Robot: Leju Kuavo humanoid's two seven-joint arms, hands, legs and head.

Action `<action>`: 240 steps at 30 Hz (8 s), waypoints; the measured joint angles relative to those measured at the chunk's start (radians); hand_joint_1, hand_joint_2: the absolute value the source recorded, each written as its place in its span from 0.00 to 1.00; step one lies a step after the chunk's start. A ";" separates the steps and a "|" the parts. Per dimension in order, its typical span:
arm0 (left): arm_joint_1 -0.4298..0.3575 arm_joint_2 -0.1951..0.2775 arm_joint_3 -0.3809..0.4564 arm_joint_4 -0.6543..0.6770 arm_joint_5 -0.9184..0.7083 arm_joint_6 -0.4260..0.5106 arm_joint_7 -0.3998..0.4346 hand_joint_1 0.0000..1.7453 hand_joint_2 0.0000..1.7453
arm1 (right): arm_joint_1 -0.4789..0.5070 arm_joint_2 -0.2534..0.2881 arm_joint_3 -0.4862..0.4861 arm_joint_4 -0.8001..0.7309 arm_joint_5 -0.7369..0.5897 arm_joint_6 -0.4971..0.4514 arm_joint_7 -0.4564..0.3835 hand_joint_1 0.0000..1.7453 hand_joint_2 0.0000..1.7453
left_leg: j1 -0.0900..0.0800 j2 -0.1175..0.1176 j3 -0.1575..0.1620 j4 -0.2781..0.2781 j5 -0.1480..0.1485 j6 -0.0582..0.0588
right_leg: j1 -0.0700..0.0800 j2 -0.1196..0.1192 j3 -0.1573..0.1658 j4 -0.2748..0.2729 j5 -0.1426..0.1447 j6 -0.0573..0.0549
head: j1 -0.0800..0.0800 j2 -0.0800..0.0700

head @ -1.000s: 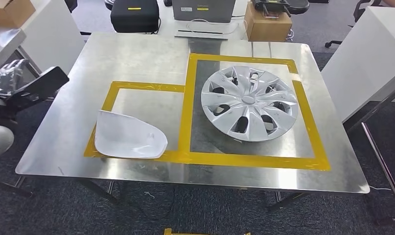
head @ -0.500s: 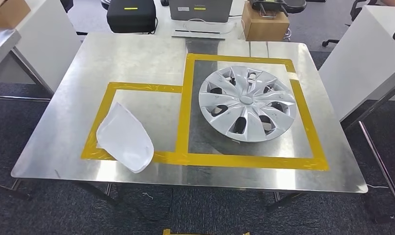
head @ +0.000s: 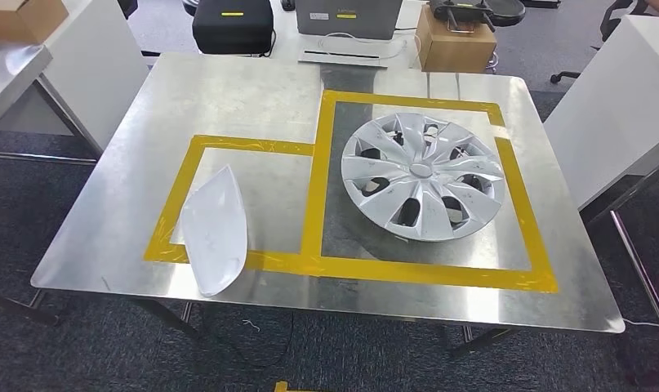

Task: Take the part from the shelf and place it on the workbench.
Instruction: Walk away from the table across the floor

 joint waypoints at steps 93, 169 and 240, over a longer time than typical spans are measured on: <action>-0.335 -0.744 -0.923 1.327 0.131 0.022 -0.402 0.00 0.00 | -0.011 -0.016 -0.025 0.000 -0.093 -0.091 -0.144 0.00 0.00 | -0.016 -0.015 -0.008 -0.014 0.036 0.045 | -0.011 -0.027 -0.081 0.247 -0.125 0.025 | 0.006 0.000; -0.351 -0.755 -0.989 1.347 0.206 0.034 -0.398 0.00 0.00 | -0.027 -0.031 -0.082 0.001 -0.037 -0.114 -0.163 0.00 0.00 | -0.002 -0.013 -0.207 0.242 -0.006 -0.027 | 0.033 -0.050 0.114 -0.096 -0.015 -0.055 | -0.005 0.000; -0.344 -0.713 -1.022 1.347 0.255 0.031 -0.368 0.00 0.00 | -0.027 -0.005 -0.132 0.006 -0.027 -0.137 -0.140 0.00 0.00 | 0.005 -0.109 -0.060 0.007 0.061 -0.005 | 0.016 0.088 0.001 -0.010 0.009 -0.020 | -0.005 0.000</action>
